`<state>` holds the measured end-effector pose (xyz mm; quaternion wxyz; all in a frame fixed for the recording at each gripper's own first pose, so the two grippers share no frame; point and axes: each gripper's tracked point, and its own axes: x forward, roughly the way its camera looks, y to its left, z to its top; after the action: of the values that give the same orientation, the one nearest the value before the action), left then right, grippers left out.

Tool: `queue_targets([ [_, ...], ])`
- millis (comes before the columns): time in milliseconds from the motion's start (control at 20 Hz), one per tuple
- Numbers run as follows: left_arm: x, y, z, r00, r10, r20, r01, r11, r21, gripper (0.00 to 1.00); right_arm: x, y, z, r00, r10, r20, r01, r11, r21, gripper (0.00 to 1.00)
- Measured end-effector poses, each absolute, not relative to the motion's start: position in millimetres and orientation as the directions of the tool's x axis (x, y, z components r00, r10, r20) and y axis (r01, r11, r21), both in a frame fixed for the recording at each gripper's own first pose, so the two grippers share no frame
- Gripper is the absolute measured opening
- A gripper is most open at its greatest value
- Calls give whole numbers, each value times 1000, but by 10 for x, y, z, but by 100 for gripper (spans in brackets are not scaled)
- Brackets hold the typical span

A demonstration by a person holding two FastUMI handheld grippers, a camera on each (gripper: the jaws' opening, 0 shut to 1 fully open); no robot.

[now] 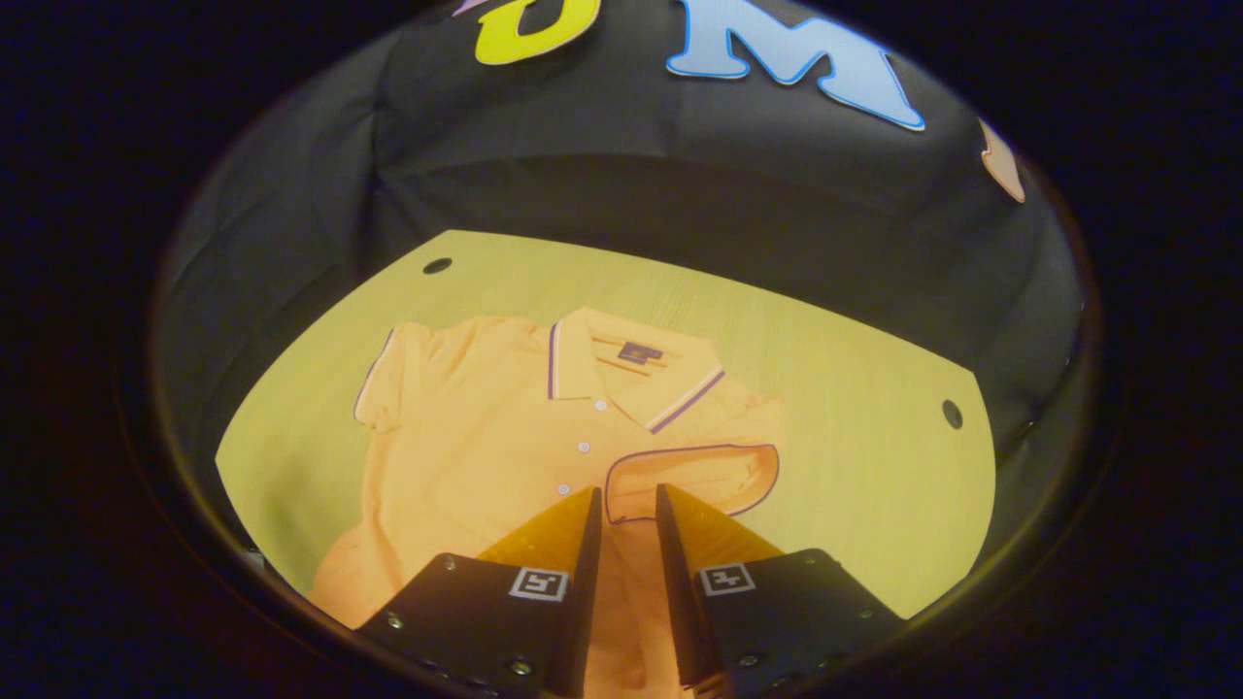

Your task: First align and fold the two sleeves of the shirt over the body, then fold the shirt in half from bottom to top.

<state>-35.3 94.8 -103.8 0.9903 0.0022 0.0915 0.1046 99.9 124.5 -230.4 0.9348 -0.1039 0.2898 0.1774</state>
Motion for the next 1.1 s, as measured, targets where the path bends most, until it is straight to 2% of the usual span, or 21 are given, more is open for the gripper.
queue_targets([
  [300, 300, 905, -1820, 945, 129, -302, -133, 991, 5, 97, 687, 958, -1864, 823, 260, -504, -333, 941, -58, 35],
  [600, 861, 912, -2610, 897, 80, -434, -103, 994, -29, 99, 379, 577, -1582, 870, 195, -453, -230, 973, -22, 35],
  [800, 1190, 930, -3074, 859, 69, -507, -95, 995, -25, 96, 162, 357, -1571, 886, 131, -444, -142, 990, 9, 35],
  [850, 1254, 930, -3179, 848, 69, -526, -92, 996, -16, 99, 102, 307, -1601, 887, 116, -446, -120, 993, 18, 35],
  [900, 1300, 928, -3266, 839, 70, -539, -87, 996, -6, 97, 32, 262, -1623, 886, 103, -452, -100, 995, 29, 35],
  [1100, 1457, 879, -3516, 818, 54, -572, -73, 997, -10, 99, -223, 141, -1803, 873, 58, -484, -38, 998, 51, 35],
])
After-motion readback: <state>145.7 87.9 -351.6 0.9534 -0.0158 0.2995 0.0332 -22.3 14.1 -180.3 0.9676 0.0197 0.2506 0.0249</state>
